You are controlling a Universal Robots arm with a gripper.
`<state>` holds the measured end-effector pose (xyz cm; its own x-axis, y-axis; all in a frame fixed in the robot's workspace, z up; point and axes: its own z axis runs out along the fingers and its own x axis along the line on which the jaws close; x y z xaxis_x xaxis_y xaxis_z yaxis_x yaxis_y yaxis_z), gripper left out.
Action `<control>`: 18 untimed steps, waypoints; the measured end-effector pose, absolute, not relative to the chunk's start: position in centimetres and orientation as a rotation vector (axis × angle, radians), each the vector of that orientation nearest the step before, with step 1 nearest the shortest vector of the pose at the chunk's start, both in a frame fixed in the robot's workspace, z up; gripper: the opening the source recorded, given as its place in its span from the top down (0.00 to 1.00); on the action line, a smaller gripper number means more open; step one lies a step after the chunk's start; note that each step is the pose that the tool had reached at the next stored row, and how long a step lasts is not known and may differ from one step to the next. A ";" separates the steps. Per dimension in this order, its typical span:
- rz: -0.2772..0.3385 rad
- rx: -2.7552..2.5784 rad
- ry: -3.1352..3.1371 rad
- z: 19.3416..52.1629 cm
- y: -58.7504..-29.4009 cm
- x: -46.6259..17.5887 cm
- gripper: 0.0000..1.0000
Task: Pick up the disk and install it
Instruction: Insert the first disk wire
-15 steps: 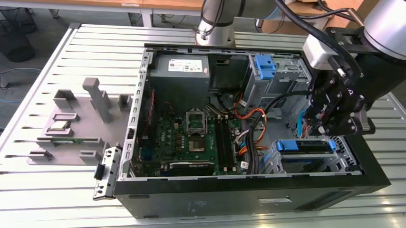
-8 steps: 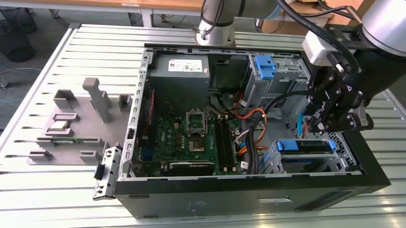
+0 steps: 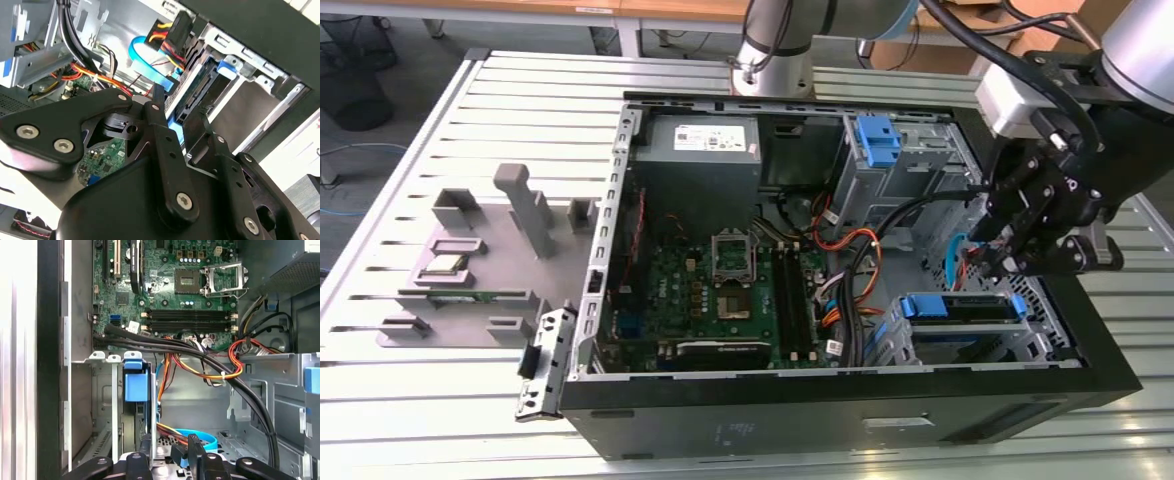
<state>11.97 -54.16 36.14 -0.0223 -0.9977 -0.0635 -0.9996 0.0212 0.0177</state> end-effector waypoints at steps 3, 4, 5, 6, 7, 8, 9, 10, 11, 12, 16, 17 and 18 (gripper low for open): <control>0.089 -2.173 2.221 36.1 -54.1 12.2 0.58; 0.090 -2.173 2.221 36.1 -54.1 12.2 0.58; 0.091 -2.172 2.220 36.1 -54.1 12.2 0.58; 0.091 -2.172 2.220 36.1 -54.1 12.2 0.58; 0.092 -2.172 2.219 36.1 -54.1 12.2 0.58; 0.092 -2.171 2.219 36.1 -54.1 12.2 0.58; 0.093 -2.171 2.219 36.2 -54.1 12.2 0.58; 0.093 -2.171 2.219 36.2 -54.1 12.2 0.58; 0.094 -2.171 2.218 36.3 -54.1 12.2 0.58; 0.094 -2.171 2.218 36.4 -54.1 12.2 0.58; 0.094 -2.171 2.218 36.5 -54.1 12.2 0.58; 0.094 -2.171 2.218 36.5 -54.1 12.2 0.58; 0.094 -2.171 2.218 36.6 -54.1 12.2 0.58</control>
<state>12.18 -54.10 36.60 -0.0223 -0.9974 -0.0683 -0.9996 0.0212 0.0177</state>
